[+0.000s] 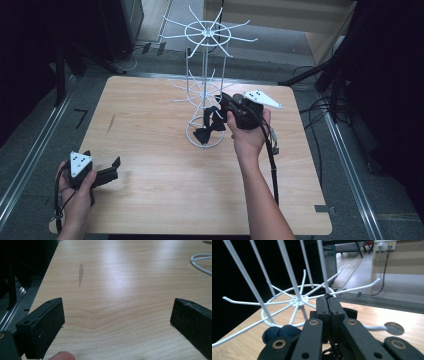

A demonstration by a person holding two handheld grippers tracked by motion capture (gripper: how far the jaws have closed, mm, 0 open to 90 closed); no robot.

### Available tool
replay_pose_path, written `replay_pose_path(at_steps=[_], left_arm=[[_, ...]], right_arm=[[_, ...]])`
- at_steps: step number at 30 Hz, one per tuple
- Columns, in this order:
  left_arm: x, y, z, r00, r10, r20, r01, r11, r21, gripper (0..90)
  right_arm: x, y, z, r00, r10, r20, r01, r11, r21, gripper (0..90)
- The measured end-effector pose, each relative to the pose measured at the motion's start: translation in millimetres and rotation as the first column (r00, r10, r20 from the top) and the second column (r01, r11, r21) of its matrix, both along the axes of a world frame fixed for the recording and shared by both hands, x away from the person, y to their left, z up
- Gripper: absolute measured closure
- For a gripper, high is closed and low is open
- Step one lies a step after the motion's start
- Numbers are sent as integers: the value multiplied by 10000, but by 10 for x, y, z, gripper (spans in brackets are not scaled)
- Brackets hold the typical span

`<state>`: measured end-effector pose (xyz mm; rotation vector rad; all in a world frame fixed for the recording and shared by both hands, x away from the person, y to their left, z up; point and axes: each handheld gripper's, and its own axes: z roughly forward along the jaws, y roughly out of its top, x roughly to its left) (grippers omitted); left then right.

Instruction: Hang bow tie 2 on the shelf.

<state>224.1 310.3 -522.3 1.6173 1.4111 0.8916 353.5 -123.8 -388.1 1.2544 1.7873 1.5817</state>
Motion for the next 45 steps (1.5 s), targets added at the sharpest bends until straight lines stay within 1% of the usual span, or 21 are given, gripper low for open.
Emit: replay_pose_path(at_steps=[3, 9, 15, 17, 18, 22, 29, 31, 32, 34, 35, 36, 37, 38, 39, 40, 41, 42, 43, 44, 45], left_arm=[[0, 0, 0, 10000, -6, 8, 6, 10000, -1, 0], [-1, 0, 0, 10000, -8, 2, 8, 10000, 0, 0], [-1, -1, 0, 10000, -5, 6, 5, 10000, 10, 0], [-1, 0, 0, 10000, -7, -1, 7, 10000, 6, 0], [0, 0, 0, 10000, -18, -10, 18, 10000, 6, 0], [0, 1, 0, 10000, -4, -17, 4, 10000, 13, 0], [-1, -2, 0, 10000, 5, 8, -5, 10000, 20, 0], [-1, -1, 0, 10000, -5, 4, 5, 10000, 14, 0], [-1, -1, 0, 10000, -5, 4, 5, 10000, 14, 0], [-1, -1, 0, 10000, -5, -2, 5, 10000, 11, 0], [0, -1, 0, 10000, 5, 5, -5, 10000, 13, 0], [0, -1, -1, 10000, 8, 8, -8, 10000, 12, 0], [-1, -1, 0, 10000, -3, 4, 3, 10000, 13, 0], [-1, -2, 0, 10000, 5, 5, -5, 10000, 19, 0], [-1, -2, 0, 10000, 5, 5, -5, 10000, 19, 0], [0, -2, -1, 10000, -3, 15, 3, 10000, 12, 0], [-1, -2, 0, 10000, 3, 7, -3, 10000, 18, 0], [-1, -2, 0, 10000, 3, 5, -3, 10000, 17, 0], [-1, -2, 0, 10000, 5, 6, -5, 10000, 16, 0], [-1, -2, 0, 10000, 8, 8, -8, 10000, 22, 0], [-1, -3, 0, 10000, 9, 7, -9, 10000, 21, 0]], right_arm=[[9, 22, -11, 9999, 133, -23, -133, 9999, 10, 900], [9, -17, -59, 9997, 215, -112, -212, 9995, 249, 888], [-19, -78, -117, 9994, 252, -224, -244, 9990, 361, 834], [-32, -106, -136, 9993, 254, -267, -243, 9988, 430, 826], [-49, -141, -158, 9989, 309, -339, -290, 9981, 550, 824], [-74, -171, -181, 9989, 293, -366, -273, 9981, 547, 822], [-106, -241, -282, 9981, 249, -560, -222, 9987, 467, 806], [-120, -278, -332, 9981, 243, -570, -220, 9989, 422, 779], [-120, -278, -332, 9981, 243, -570, -220, 9989, 422, 779], [-140, -315, -369, 9981, 253, -569, -225, 9986, 478, 719], [-140, -315, -369, 9981, 253, -569, -225, 9986, 478, 719], [-152, -328, -383, 9984, 215, -517, -190, 9986, 494, 689], [-160, -339, -394, 9987, 189, -469, -168, 9988, 453, 653], [-177, -360, -420, 9990, 123, -420, -109, 9994, 342, 577], [-177, -360, -420, 9990, 123, -420, -109, 9994, 342, 577], [-184, -369, -429, 9990, 128, -428, -114, 9994, 314, 554], [-191, -378, -442, 9992, 77, -386, -66, 9996, 276, 504], [-217, -399, -460, 9993, -108, -368, 113, 9999, 118, 433], [-217, -399, -460, 9993, -108, -368, 113, 9999, 118, 433], [-238, -426, -476, 9994, -156, -311, 160, 9998, 134, 371], [-238, -426, -476, 9994, -156, -311, 160, 9998, 134, 371]])
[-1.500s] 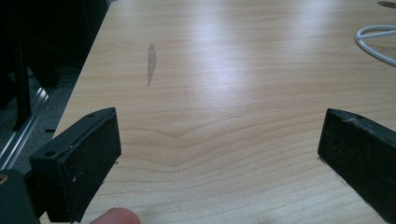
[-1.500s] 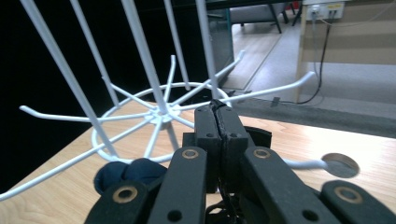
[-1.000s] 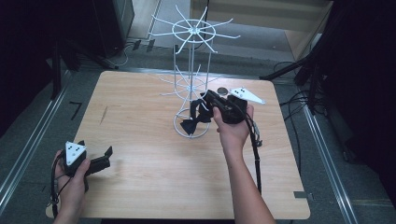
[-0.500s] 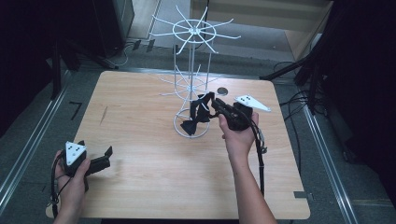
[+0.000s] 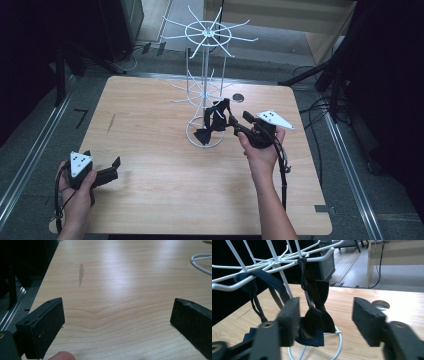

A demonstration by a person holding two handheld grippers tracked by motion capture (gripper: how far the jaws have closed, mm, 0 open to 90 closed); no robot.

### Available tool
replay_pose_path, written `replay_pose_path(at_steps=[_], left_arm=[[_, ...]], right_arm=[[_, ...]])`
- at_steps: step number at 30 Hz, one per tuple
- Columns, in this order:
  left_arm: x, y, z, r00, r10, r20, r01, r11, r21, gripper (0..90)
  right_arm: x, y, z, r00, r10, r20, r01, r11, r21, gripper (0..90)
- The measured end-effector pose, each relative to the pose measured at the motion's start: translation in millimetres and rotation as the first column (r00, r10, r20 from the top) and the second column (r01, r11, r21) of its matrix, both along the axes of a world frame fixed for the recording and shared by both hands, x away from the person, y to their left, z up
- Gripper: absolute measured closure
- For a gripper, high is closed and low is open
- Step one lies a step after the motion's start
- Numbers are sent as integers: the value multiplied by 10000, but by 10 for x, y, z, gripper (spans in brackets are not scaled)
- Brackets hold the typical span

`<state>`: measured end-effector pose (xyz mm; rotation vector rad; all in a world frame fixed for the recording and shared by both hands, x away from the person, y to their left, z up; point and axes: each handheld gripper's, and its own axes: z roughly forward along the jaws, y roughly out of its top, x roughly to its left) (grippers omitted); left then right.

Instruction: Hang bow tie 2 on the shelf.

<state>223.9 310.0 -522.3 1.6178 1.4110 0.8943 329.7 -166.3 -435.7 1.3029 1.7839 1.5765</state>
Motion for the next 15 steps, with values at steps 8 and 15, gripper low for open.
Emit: replay_pose_path(at_steps=[8, 15], left_arm=[[0, 1, 0, 10000, -4, 0, 4, 10000, -4, 0], [-1, 0, 1, 10000, 0, -5, 0, 10000, 14, 0]], right_arm=[[-88, -146, -67, 10000, -74, -41, 73, 9998, -177, 161], [-170, -300, -142, 9995, -313, -60, 310, 9988, -384, 110]])
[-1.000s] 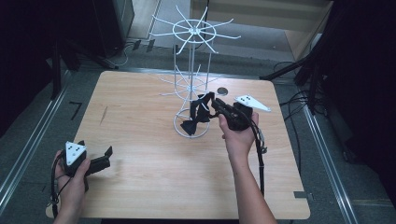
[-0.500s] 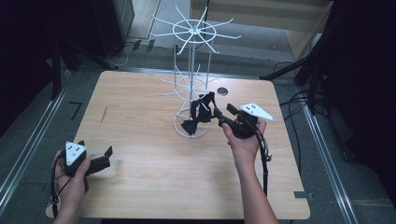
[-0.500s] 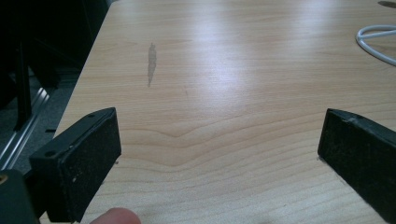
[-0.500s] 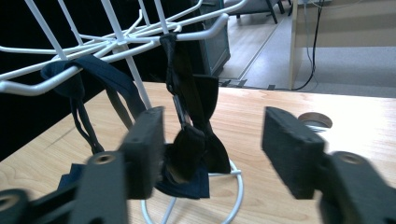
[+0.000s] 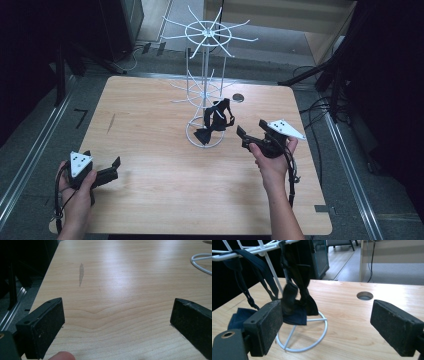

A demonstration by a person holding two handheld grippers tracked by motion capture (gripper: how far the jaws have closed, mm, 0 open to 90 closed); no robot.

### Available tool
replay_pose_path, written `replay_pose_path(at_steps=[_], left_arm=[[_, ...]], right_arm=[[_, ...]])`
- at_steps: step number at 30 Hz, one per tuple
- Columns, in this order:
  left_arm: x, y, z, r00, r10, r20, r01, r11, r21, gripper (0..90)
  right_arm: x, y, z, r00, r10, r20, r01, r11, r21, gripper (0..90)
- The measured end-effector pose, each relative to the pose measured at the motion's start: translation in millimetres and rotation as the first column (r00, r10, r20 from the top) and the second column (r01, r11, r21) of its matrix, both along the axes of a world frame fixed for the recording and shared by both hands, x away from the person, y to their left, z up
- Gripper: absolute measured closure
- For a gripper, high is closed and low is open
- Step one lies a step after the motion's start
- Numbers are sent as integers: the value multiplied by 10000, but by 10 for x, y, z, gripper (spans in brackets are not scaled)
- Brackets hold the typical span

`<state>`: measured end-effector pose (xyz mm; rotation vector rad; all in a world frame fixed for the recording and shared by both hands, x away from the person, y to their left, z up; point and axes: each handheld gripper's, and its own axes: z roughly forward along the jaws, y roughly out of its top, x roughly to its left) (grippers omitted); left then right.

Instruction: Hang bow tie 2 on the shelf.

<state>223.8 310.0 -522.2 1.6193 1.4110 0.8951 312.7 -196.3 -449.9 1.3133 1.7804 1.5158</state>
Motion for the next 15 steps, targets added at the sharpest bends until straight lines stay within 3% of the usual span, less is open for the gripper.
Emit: replay_pose_path(at_steps=[15], left_arm=[[1, 3, 0, 10000, 6, -24, -6, 10000, -19, 0]], right_arm=[[-133, -229, -179, 9993, -146, -350, 144, 9999, -63, 71]])
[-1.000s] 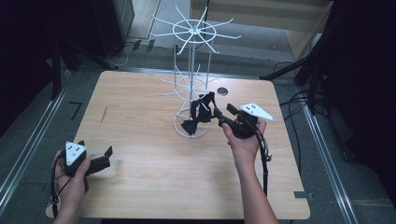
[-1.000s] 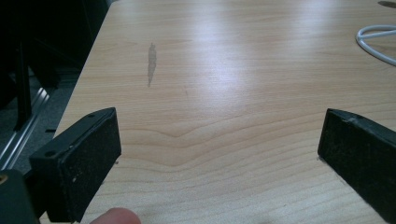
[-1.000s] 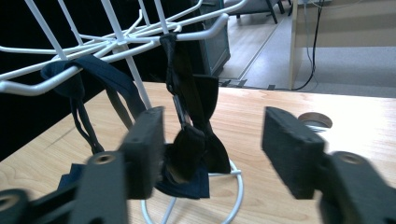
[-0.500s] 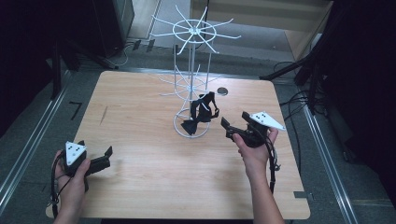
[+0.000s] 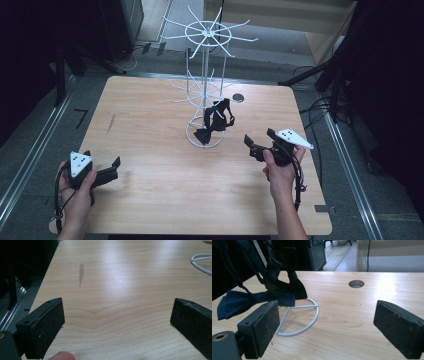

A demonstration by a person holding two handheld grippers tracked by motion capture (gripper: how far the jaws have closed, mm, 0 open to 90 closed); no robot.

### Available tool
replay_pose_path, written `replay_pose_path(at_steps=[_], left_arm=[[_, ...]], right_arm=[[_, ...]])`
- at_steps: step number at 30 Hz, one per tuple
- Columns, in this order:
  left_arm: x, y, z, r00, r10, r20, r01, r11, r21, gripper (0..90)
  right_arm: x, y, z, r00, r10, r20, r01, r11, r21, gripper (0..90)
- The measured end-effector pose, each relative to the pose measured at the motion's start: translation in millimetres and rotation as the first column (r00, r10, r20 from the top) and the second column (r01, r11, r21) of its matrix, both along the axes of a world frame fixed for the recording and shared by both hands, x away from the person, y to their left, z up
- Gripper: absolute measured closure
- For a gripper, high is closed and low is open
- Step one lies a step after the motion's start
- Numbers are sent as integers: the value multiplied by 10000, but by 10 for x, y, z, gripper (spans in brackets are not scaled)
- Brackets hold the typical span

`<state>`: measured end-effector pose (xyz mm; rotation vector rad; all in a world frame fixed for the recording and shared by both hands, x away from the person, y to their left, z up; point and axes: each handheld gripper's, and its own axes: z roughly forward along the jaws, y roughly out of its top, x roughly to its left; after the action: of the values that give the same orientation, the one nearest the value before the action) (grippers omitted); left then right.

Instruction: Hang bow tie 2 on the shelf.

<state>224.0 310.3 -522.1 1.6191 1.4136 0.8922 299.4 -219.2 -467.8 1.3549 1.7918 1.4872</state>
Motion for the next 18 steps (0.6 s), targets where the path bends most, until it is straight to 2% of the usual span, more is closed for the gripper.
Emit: replay_pose_path(at_steps=[18], left_arm=[[-1, -5, -1, 10000, 8, 27, -8, 10000, 9, 0]], right_arm=[[-205, -351, -255, 9977, -522, -440, 511, 9984, -255, 71]])
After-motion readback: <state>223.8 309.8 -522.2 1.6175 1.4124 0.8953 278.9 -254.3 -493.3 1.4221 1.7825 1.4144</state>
